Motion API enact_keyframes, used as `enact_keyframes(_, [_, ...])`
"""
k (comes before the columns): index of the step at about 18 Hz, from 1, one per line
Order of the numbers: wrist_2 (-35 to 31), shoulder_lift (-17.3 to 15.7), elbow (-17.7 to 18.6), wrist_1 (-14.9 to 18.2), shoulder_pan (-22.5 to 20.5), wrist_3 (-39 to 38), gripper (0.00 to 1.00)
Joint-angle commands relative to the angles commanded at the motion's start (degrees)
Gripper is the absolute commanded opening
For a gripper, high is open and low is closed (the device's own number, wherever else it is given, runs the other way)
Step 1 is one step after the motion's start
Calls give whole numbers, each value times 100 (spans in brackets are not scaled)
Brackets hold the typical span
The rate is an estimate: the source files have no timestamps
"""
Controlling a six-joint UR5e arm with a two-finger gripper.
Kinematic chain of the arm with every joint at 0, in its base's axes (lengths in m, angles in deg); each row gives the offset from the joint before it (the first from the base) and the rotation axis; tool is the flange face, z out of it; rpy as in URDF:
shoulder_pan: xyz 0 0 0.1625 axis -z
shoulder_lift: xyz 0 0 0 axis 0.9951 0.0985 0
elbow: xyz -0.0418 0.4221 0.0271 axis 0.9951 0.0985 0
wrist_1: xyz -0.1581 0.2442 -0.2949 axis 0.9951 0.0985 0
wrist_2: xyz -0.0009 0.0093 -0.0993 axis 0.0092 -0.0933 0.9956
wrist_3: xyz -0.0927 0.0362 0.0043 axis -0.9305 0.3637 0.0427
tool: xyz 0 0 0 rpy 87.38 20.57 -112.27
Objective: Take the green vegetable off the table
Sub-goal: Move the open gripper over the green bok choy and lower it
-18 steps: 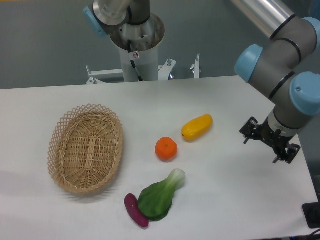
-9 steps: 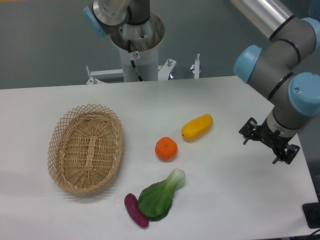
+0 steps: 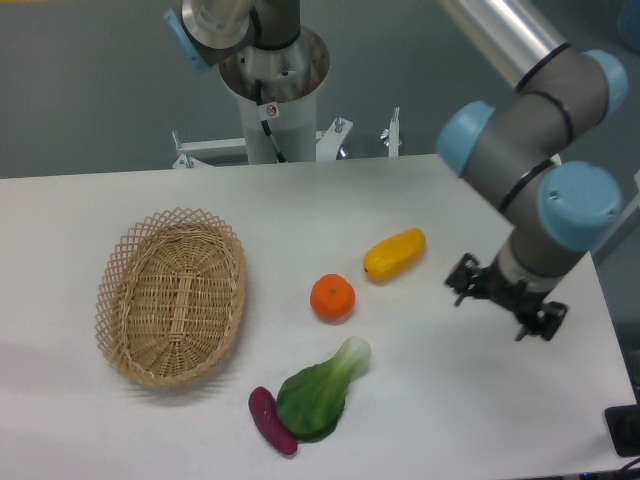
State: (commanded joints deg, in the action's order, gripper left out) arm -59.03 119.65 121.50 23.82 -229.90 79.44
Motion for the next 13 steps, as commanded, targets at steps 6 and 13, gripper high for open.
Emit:
enact_keyframes(6, [0, 140, 368, -324, 334, -27, 100])
enact_keyframes(13, [-44, 202, 940, -1011, 581, -115, 100])
